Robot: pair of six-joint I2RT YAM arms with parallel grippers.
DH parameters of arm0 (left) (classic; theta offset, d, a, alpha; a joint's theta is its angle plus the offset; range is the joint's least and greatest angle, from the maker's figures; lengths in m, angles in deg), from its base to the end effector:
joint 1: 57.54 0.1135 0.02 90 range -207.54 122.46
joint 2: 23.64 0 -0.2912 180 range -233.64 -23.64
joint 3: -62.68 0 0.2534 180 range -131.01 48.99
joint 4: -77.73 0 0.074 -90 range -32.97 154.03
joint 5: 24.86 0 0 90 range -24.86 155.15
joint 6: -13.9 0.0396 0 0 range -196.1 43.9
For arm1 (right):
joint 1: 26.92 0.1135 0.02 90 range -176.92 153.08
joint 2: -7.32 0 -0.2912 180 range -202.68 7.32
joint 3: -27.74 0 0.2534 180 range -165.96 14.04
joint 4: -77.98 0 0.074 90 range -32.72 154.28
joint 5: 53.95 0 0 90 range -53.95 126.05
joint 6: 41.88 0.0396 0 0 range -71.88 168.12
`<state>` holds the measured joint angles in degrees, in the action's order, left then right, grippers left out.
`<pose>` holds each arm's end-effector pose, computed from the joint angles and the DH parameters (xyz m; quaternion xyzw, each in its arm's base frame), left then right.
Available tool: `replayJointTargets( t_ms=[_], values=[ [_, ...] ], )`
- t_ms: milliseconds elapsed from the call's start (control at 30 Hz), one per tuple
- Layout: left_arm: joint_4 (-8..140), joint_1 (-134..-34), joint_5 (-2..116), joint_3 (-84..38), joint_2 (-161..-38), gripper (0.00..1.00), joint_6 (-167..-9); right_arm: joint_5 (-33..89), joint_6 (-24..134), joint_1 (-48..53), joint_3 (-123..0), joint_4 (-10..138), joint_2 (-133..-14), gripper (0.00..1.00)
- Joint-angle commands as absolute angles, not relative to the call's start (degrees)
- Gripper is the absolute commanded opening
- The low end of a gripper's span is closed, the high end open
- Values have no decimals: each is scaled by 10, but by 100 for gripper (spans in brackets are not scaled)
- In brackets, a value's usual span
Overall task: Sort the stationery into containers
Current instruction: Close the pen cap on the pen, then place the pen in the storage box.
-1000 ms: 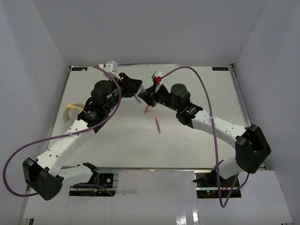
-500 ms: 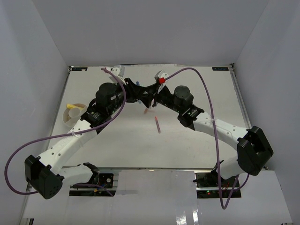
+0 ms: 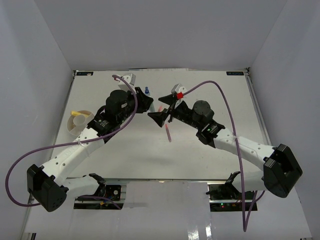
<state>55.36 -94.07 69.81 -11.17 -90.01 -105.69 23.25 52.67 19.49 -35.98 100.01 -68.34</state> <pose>0.2142 -0.1547 0.3841 0.0232 0.7922 -0.3052 0.5280 0.2051 0.2282 0.3629 -0.3078 0.5656 0.3923 0.6569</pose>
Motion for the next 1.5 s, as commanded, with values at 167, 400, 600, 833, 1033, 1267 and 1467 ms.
replayJointTargets(
  t_ms=[167, 400, 600, 833, 1033, 1267, 1467],
  values=[
    [521, -925, 858, -117, -893, 0, -1020, 269, 507, 195, -263, 962, -614, 90],
    [509, -811, 955, -81, -845, 0, -1009, 295, 484, 180, -187, 947, -537, 90],
    [592, -699, 1028, -9, -792, 0, -979, 299, 466, 165, -138, 950, -503, 90],
    [704, -586, 1002, 49, -813, 0, -974, 275, 477, 149, -96, 984, -467, 90],
    [777, -540, 980, 70, -860, 0, -973, 267, 497, 140, -79, 1000, -451, 90],
    [837, -525, 991, 94, -893, 0, -954, 262, 503, 133, -73, 1007, -452, 90],
    [876, -523, 986, 126, -911, 0, -954, 260, 506, 130, -68, 1014, -450, 90]
  ],
)
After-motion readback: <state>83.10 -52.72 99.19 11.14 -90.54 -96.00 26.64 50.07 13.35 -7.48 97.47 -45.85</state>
